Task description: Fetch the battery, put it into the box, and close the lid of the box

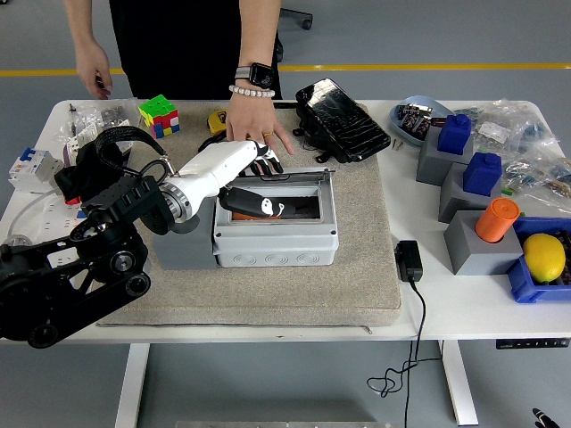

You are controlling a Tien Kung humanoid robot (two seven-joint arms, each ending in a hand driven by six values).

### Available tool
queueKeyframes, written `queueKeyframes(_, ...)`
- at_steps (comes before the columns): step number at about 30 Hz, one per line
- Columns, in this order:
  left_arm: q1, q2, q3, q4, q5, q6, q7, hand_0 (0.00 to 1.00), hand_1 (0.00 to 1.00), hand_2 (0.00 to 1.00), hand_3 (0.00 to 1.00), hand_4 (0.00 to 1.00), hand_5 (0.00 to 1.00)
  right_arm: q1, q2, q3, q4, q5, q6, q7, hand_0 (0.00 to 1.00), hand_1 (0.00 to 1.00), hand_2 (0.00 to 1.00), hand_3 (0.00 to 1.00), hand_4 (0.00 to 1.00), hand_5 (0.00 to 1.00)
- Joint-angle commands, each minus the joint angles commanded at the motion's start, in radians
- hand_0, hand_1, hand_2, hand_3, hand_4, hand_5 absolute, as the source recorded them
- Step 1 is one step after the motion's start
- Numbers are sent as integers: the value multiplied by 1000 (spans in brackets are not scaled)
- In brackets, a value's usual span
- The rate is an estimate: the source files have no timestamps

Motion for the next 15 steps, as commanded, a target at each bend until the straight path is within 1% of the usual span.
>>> queueKeyframes(6, 9, -29, 32, 58, -20, 16, -24, 428, 552, 539, 621, 998, 550, 1, 0, 2, 3, -3, 0, 2, 565, 556, 500, 464, 822, 372)
queueKeyframes(10, 16, -31, 25, 56, -23, 27, -36, 417, 549, 538, 621, 998, 549, -1, 0, 3, 4, -3, 0, 2, 565, 556, 499, 464, 822, 371)
queueKeyframes(14, 32, -26, -19, 31, -40, 90, -94, 417, 549, 538, 621, 998, 549, -1, 1, 1, 3, -2, 1, 2, 565, 556, 499, 464, 822, 371)
queueKeyframes(15, 42, -25, -41, 27, -57, 119, -124, 417, 549, 538, 621, 998, 549, -1, 1, 2, 3, -2, 1, 2, 565, 556, 499, 464, 822, 371)
